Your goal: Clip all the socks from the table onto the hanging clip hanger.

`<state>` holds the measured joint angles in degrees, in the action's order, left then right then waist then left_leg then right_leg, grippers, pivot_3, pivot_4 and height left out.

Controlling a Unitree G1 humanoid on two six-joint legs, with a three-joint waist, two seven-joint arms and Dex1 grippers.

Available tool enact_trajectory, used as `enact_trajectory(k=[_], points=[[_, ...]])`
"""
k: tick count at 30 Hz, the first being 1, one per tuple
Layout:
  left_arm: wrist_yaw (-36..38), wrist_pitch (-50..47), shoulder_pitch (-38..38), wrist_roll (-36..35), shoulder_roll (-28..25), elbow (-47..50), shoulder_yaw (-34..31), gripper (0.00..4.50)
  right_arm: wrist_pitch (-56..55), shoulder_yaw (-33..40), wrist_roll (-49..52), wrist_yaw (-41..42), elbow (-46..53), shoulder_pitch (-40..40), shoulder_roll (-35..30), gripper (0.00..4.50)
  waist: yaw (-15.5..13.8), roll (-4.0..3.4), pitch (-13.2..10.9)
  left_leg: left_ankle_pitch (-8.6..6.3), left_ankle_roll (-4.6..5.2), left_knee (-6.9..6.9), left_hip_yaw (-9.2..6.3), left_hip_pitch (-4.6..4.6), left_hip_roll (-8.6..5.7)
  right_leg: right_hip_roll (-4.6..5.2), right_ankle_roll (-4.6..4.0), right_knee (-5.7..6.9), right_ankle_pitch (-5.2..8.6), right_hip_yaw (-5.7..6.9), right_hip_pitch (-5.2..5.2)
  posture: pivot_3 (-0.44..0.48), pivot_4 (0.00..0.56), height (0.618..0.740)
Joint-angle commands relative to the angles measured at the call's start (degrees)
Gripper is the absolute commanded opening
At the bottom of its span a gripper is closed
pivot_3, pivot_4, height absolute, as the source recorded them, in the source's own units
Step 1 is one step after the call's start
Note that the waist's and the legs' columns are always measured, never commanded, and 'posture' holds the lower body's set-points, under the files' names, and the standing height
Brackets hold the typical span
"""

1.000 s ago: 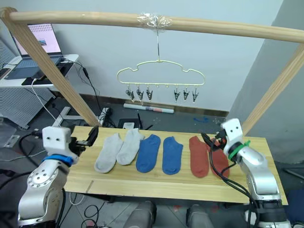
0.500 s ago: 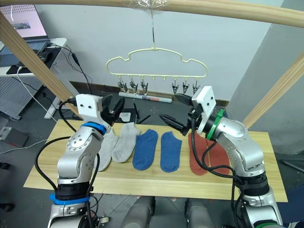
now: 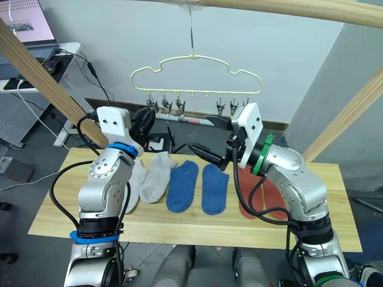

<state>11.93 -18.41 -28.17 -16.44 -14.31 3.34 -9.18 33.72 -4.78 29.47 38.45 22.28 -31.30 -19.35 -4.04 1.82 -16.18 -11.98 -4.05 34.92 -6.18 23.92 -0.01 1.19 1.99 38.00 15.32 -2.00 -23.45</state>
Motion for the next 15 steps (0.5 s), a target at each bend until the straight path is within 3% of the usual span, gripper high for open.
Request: enact_trajectory(k=[1, 5, 9, 13, 15], points=[[0.38, 1.60, -1.52, 0.15, -0.20, 0.17, -0.32, 1.05, 0.10, 0.33, 1.80, 0.11, 2.80, -1.76, 0.19, 4.50, 0.02, 0.01, -0.04, 0.00, 0.00, 0.00, -0.01, 0.00, 0.00, 0.00, 0.00, 0.00, 0.00, 0.01, 0.00, 0.175, 0.297, 0.740], [-0.10, 1.55, -1.24, 0.40, -0.21, 0.50, -0.54, 1.05, 0.72, 0.70, 2.60, -0.39, 2.96, -2.37, 0.27, 4.50, 0.42, 0.01, -0.11, 0.00, 0.00, 0.00, -0.02, 0.00, 0.00, 0.00, 0.00, 0.00, 0.00, 0.01, 0.00, 0.174, 0.298, 0.740], [0.40, 1.71, 0.24, 0.94, -0.44, 1.68, -0.01, 1.87, 1.05, 0.84, 2.92, -0.96, 2.99, -2.67, 0.59, 4.50, 0.58, 0.01, -0.14, 0.00, -0.01, 0.00, -0.01, 0.01, 0.00, 0.00, 0.00, 0.00, 0.00, 0.01, 0.00, 0.174, 0.298, 0.740], [0.23, 1.75, -0.68, 1.38, -0.50, 1.09, -0.17, 3.13, 1.15, 0.77, 3.10, -1.07, 3.04, -2.61, 0.54, 4.50, 0.73, 0.02, -0.18, 0.01, -0.01, 0.00, -0.04, 0.01, 0.00, 0.01, 0.00, 0.01, 0.00, 0.03, 0.00, 0.176, 0.300, 0.740], [0.26, 1.91, -1.27, 1.56, -0.57, 0.55, -0.24, 3.13, 1.11, 0.82, 3.11, -1.10, 2.84, -2.73, 0.57, 4.50, 0.79, 0.02, -0.18, 0.01, -0.01, 0.00, -0.04, 0.00, 0.00, 0.00, 0.00, 0.02, 0.00, 0.03, 0.00, 0.176, 0.300, 0.740]])
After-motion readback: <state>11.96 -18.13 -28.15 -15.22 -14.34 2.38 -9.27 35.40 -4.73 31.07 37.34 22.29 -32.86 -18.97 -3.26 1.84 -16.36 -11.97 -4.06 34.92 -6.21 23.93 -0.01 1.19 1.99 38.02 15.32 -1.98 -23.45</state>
